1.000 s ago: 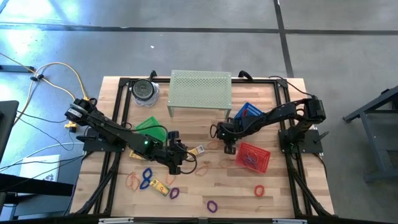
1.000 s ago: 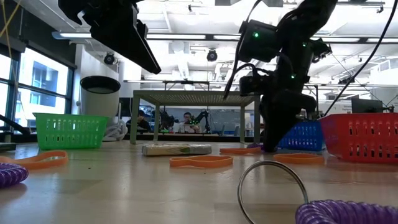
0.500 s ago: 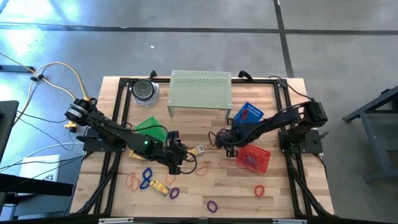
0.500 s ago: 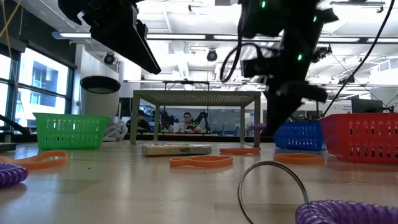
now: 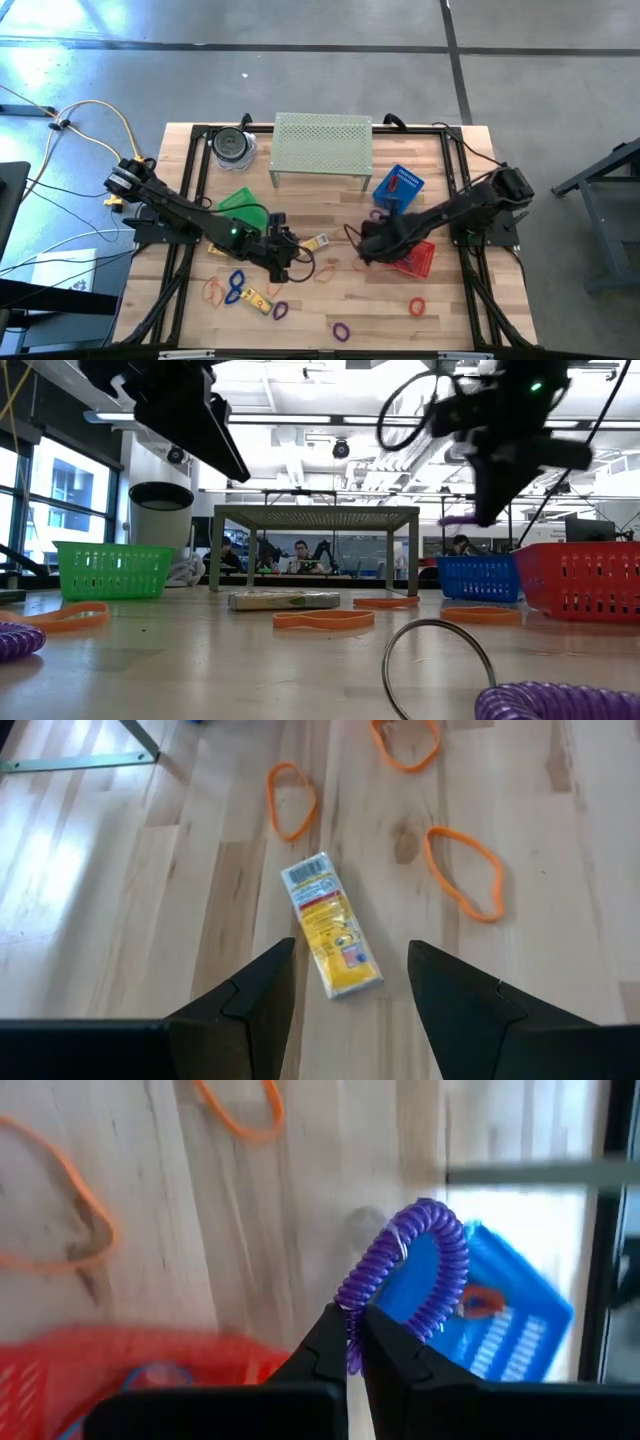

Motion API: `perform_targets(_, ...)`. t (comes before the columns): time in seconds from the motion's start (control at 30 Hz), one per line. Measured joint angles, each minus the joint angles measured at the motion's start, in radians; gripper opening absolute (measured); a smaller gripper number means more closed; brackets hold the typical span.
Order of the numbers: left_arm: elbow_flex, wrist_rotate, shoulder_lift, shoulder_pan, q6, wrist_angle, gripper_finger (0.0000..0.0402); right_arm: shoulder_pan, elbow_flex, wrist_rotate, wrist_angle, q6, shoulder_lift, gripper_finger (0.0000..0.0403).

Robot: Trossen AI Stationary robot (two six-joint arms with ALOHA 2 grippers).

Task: Pick & Place Office Desk Supplies
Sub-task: Put the blue spring keychain into the blue basket

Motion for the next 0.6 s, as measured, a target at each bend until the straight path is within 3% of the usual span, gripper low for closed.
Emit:
perform_targets(0.27, 0.000, 0.000, 0.000, -0.043, -0.070, 0.000, 0.0184, 0.193, 0.000, 0.010, -0.189, 0.309, -0.120, 0.0005)
perform_targets(0.43, 0.000, -0.001, 0.000, -0.074, -0.090, 0.031, 0.0184, 0.285, -0.010, 0.118, -0.230, 0.366, -0.243, 0.0005)
perform_targets(0.6, 0.000, -0.007, 0.000, -0.086, -0.074, 0.063, 0.0184, 0.298, -0.115, 0.180, -0.217, 0.372, -0.467, 0.0005)
